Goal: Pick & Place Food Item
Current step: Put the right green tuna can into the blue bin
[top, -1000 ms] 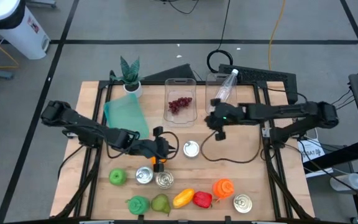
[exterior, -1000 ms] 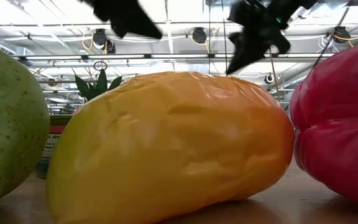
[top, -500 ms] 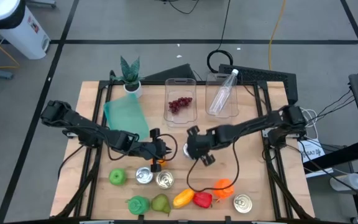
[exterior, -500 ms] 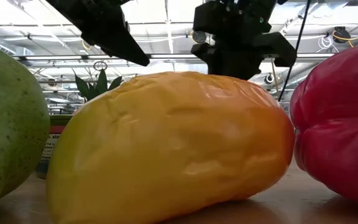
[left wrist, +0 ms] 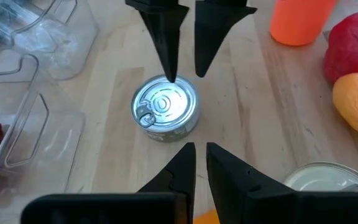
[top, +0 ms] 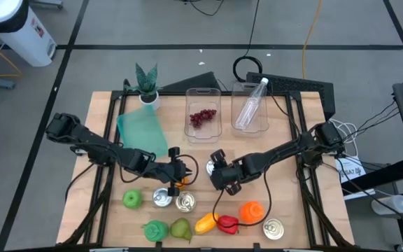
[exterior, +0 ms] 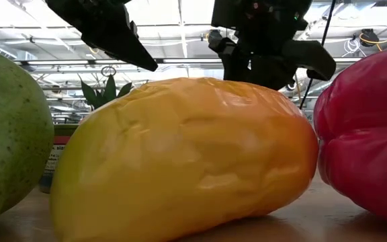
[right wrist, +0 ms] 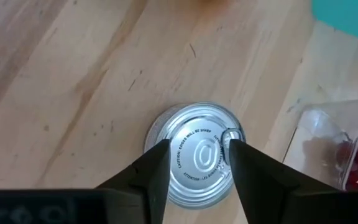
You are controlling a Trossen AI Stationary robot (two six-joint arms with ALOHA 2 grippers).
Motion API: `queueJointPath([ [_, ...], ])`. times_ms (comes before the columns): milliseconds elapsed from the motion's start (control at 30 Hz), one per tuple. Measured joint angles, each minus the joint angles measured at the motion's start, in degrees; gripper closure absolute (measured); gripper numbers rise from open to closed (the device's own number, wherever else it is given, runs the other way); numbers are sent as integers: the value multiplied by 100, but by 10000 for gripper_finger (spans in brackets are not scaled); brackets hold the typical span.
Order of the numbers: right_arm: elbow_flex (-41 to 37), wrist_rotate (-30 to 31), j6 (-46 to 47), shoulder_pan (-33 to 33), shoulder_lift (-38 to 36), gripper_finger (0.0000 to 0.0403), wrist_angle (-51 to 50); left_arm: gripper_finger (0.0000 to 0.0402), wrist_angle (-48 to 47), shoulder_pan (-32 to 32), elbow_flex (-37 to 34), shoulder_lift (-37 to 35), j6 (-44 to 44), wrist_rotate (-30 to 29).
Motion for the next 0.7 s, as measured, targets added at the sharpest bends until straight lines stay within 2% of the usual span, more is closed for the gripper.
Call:
queueJointPath([
  [300, -670, -176, -150, 16, 0, 254, 813, 352, 0, -5, 0, 0, 37, 0],
  [500, -699, -177, -91, 123, 0, 254, 885, 352, 1, 1, 0, 0, 63, -18],
  [700, -833, -168, 135, 133, 0, 271, 1001, 352, 11, 2, 0, 0, 139, -59],
])
